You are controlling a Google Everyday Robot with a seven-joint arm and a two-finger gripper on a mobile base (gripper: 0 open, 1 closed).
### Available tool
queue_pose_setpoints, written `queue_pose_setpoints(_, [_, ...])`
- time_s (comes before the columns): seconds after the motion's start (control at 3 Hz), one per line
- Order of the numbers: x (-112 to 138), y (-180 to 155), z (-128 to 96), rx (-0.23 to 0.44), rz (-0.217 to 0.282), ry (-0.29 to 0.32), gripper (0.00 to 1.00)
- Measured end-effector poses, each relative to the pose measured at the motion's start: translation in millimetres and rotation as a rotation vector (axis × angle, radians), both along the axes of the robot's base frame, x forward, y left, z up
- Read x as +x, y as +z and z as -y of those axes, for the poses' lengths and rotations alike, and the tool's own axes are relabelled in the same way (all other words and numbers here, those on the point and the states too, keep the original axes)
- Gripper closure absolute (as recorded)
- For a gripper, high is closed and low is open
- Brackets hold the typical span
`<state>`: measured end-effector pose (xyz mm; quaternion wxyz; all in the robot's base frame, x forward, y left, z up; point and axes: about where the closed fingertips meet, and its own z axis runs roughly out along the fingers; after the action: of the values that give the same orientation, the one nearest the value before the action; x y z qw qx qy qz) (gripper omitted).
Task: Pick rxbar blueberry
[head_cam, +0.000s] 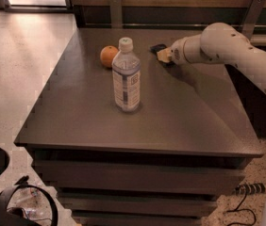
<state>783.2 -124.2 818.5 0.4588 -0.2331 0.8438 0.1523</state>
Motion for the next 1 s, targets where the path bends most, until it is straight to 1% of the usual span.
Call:
queue_pose_setpoints(0.33, [4.9,17.3,-0.9,-0.005,-0.003,0.023,1.00])
queue_pose_setpoints(0.67, [3.8,45.9,5.4,-0.014,0.012,0.036,1.00])
queue_pose_setpoints(1.0, [1.0,75.1,10.3,-0.005,0.039,0.059,1.00])
